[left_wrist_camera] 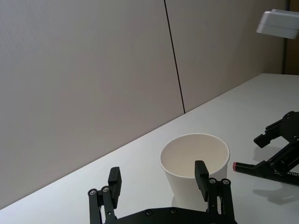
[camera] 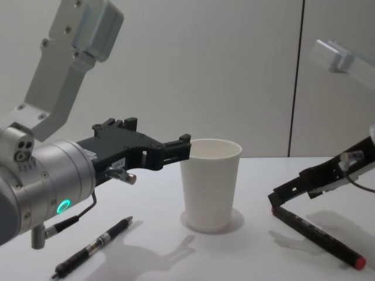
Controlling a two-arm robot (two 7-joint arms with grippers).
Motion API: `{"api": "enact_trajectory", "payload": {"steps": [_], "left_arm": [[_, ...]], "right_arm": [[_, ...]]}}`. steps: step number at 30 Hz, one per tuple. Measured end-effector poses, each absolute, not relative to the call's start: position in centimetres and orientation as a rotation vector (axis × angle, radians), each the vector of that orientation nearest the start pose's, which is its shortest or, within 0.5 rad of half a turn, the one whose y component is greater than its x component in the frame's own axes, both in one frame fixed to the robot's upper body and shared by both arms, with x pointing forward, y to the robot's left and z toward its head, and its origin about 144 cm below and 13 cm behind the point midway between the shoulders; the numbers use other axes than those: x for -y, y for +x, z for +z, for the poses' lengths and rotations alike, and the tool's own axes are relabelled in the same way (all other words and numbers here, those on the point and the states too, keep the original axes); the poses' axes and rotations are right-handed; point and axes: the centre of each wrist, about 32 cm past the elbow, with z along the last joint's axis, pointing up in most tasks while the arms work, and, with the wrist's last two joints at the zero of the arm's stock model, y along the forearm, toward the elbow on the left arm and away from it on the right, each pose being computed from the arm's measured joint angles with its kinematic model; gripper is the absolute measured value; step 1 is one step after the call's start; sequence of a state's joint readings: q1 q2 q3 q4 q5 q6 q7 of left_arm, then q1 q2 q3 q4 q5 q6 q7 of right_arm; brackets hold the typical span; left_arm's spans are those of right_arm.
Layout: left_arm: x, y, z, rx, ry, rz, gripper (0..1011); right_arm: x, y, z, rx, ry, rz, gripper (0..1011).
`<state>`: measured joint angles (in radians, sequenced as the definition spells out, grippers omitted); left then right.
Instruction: Place the pen into the pen holder.
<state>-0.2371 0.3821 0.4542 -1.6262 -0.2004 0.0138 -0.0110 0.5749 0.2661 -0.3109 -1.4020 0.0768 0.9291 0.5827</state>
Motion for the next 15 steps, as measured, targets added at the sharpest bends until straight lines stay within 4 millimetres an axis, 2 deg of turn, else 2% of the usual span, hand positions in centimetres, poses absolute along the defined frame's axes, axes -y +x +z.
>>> {"api": "enact_trajectory", "payload": {"steps": [15], "left_arm": [[-19.8,49.2,120.4,0.268,0.061,1.124,1000]], "right_arm": [[21.4,60.0,129.5,-0.317,-0.676,-0.877,1001]]}}
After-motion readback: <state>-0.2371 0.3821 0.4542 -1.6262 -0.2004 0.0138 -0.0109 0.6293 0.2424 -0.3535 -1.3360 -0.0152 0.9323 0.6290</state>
